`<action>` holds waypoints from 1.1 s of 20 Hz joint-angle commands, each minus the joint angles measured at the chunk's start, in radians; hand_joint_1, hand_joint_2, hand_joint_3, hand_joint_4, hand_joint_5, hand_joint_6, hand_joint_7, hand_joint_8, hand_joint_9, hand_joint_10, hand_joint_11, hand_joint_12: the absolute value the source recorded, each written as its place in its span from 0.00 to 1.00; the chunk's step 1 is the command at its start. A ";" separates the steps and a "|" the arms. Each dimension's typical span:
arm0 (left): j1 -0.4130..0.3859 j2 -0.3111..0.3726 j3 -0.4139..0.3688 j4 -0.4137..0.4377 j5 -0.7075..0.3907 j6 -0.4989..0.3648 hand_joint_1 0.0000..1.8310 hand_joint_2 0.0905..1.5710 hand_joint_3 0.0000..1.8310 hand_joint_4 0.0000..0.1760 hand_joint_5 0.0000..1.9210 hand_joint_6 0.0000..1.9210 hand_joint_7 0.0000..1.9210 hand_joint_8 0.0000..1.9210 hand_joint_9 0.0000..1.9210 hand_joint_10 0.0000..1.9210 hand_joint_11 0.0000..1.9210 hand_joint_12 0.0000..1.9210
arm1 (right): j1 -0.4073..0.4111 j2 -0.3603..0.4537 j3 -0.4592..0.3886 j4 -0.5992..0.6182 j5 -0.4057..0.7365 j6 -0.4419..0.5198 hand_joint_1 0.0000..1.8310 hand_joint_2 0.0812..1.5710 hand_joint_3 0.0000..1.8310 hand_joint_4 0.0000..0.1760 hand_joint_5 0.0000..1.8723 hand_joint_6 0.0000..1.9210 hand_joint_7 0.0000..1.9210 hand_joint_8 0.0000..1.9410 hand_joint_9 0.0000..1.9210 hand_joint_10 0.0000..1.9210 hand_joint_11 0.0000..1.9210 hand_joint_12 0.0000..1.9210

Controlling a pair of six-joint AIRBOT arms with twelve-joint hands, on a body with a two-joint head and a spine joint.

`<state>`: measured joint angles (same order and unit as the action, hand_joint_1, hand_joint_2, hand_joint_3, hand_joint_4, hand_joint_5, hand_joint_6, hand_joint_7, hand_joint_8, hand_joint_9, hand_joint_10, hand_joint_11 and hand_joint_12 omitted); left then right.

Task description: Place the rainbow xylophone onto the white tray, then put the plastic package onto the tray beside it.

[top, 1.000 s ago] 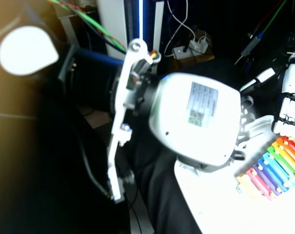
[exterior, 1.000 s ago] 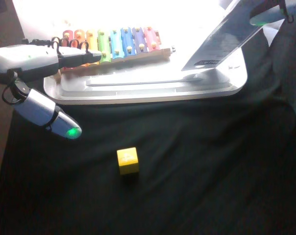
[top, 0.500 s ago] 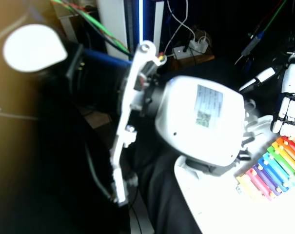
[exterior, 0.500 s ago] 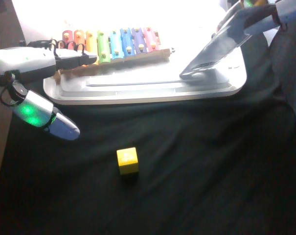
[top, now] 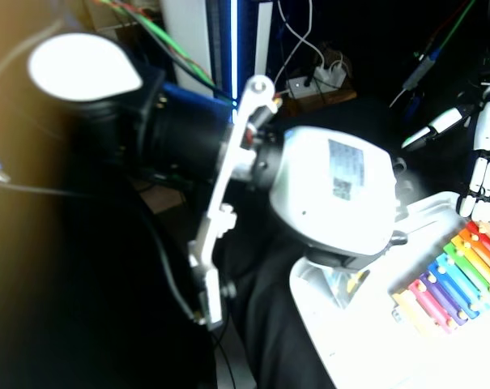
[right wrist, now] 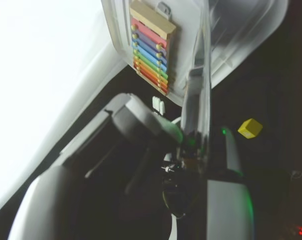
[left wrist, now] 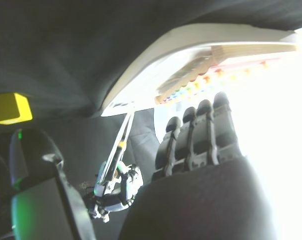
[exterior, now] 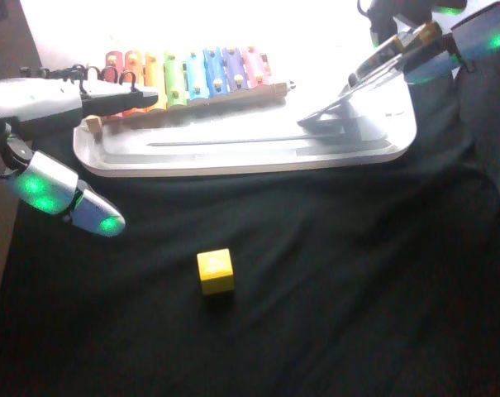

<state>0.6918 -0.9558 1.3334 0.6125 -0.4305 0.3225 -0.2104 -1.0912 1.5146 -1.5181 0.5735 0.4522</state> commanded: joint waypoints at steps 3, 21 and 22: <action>-0.007 0.006 -0.002 -0.028 -0.080 0.003 0.40 0.44 0.00 0.40 0.00 0.00 0.00 0.00 0.00 0.00 0.00 0.00 | 0.036 -0.002 0.023 0.044 -0.030 -0.018 0.65 0.69 0.00 0.00 0.54 0.48 0.58 1.00 0.68 1.00 0.73 1.00; 0.003 0.007 -0.004 -0.047 -0.104 0.007 0.39 0.42 0.00 0.13 0.00 0.00 0.02 0.00 0.02 0.00 0.03 0.01 | 0.223 -0.022 0.073 0.114 -0.189 -0.151 0.66 0.64 0.00 0.00 0.62 0.34 0.68 0.54 0.72 0.68 0.68 0.84; 0.003 0.008 -0.005 -0.049 -0.108 0.007 0.40 0.41 0.00 0.07 0.00 0.00 0.02 0.00 0.01 0.00 0.03 0.01 | 0.223 -0.026 0.078 0.118 -0.189 -0.158 0.66 0.64 0.00 0.00 0.62 0.33 0.69 0.61 0.74 0.73 0.73 0.86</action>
<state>0.7040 -0.9546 1.3315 0.5968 -0.4519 0.3290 -0.0109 -1.1152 1.5883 -1.4517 0.3744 0.3008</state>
